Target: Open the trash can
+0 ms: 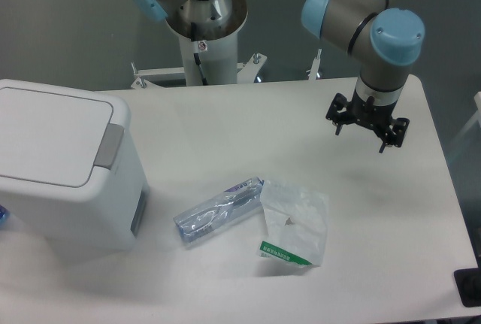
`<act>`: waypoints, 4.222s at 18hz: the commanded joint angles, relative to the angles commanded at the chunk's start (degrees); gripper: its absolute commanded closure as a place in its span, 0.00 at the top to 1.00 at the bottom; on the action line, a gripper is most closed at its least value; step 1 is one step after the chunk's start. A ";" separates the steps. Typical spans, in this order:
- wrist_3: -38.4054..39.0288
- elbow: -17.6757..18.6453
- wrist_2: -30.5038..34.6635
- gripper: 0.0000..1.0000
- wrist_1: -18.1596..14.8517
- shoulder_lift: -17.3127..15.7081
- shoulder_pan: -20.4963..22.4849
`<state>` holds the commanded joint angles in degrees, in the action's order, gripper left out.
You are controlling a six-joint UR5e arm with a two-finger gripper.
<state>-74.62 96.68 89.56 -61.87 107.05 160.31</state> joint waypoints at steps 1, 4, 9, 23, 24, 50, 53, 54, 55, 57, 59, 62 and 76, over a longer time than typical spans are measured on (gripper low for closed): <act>0.00 -0.09 0.09 1.00 0.00 0.00 0.00; 0.00 0.00 0.09 1.00 0.00 0.00 0.00; 0.00 0.00 -0.09 1.00 0.26 0.00 -1.14; 16.08 0.88 -1.41 1.00 1.06 -0.18 -3.51; 17.74 0.71 -1.84 1.00 0.79 -0.26 -4.04; 47.45 -16.96 -23.28 1.00 -14.33 -2.55 -19.16; 49.92 -16.96 -24.34 1.00 -14.33 -4.22 -19.95; 50.62 -16.87 -24.52 1.00 -14.33 -4.74 -20.13; 51.58 -16.79 -24.52 1.00 -14.33 -5.01 -20.21; 52.29 -16.52 -25.04 1.00 -14.15 -5.27 -21.96; 52.47 -16.44 -26.01 1.00 -14.15 -5.36 -22.41; 53.70 -16.26 -26.37 1.00 -14.15 -5.36 -23.72; 54.58 -11.42 -26.28 1.00 -13.97 -9.05 -27.60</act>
<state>-20.04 85.25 63.28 -75.85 98.00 132.72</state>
